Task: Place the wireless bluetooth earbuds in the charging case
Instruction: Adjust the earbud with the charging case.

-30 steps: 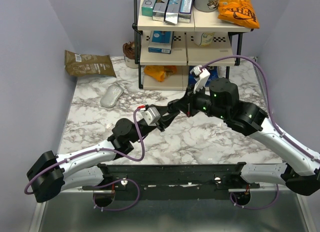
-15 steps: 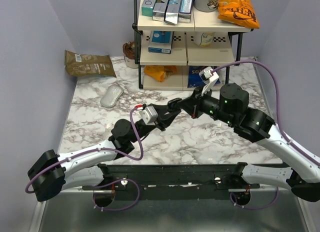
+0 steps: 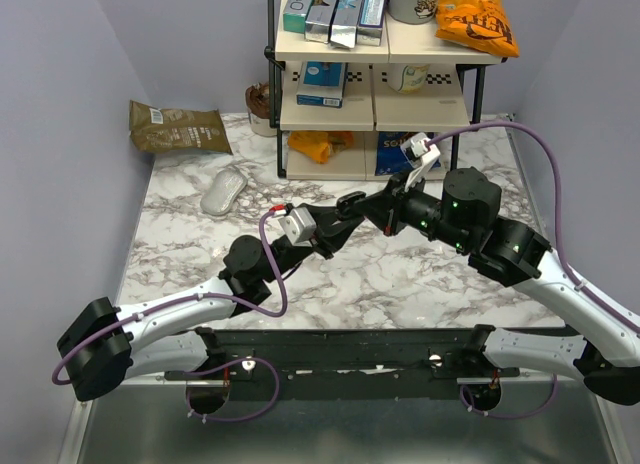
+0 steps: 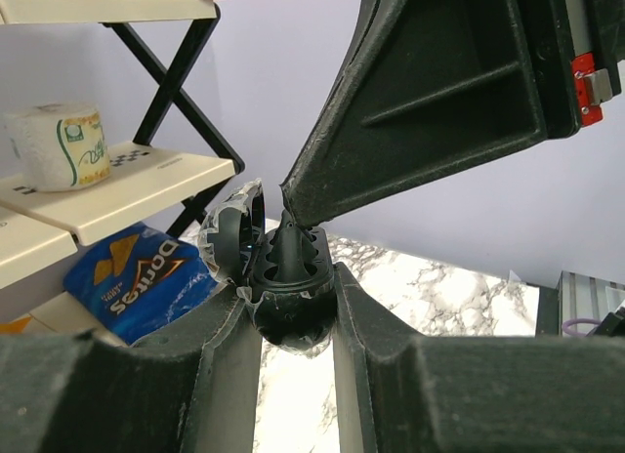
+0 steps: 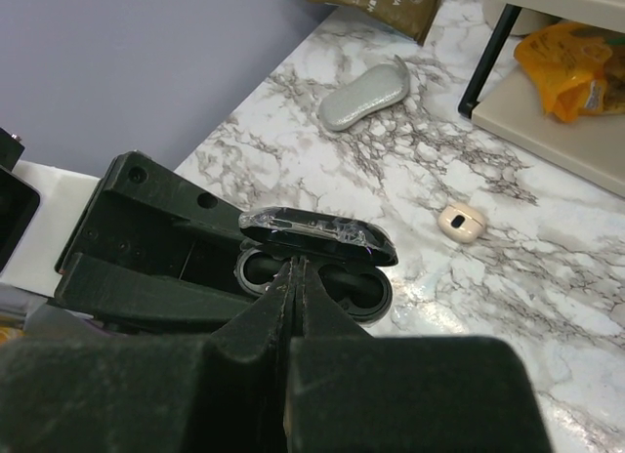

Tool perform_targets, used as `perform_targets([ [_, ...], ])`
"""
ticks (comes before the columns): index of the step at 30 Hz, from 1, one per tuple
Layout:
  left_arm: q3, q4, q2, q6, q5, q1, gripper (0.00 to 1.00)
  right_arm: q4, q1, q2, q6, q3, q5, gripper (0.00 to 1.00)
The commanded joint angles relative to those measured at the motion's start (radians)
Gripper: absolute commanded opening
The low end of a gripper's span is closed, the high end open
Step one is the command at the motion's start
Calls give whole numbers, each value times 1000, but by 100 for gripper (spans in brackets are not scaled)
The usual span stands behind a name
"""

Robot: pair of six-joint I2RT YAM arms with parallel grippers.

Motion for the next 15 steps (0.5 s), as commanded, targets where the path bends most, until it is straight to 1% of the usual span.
perform_targets([
  [1,16,35,-6,6,21,-4,0,13,1,-10,-23,8,23,12],
  [3,5,37,-11,6,27,-4,0,23,1,-22,-34,5,20,12],
  [7,-22,40,-45,-9,43,-4,0,81,1,-108,-61,-31,28,13],
  [8,-36,34,-54,-11,53,-1,0,92,1,-120,-72,-38,58,13],
  [9,-42,32,-63,-20,64,2,0,89,2,-130,-83,-35,75,15],
  [10,-47,31,-83,-29,82,8,0,80,1,-133,-92,-28,92,21],
  [12,-61,32,-98,-101,177,44,0,34,1,-122,-112,4,147,27],
  [13,-64,43,-106,-138,219,64,0,19,2,-116,-118,14,161,33],
  [14,-70,75,-108,-211,266,83,0,-6,2,-104,-126,20,184,35],
  [15,-70,98,-105,-257,377,123,0,-18,2,-98,-130,29,189,37],
])
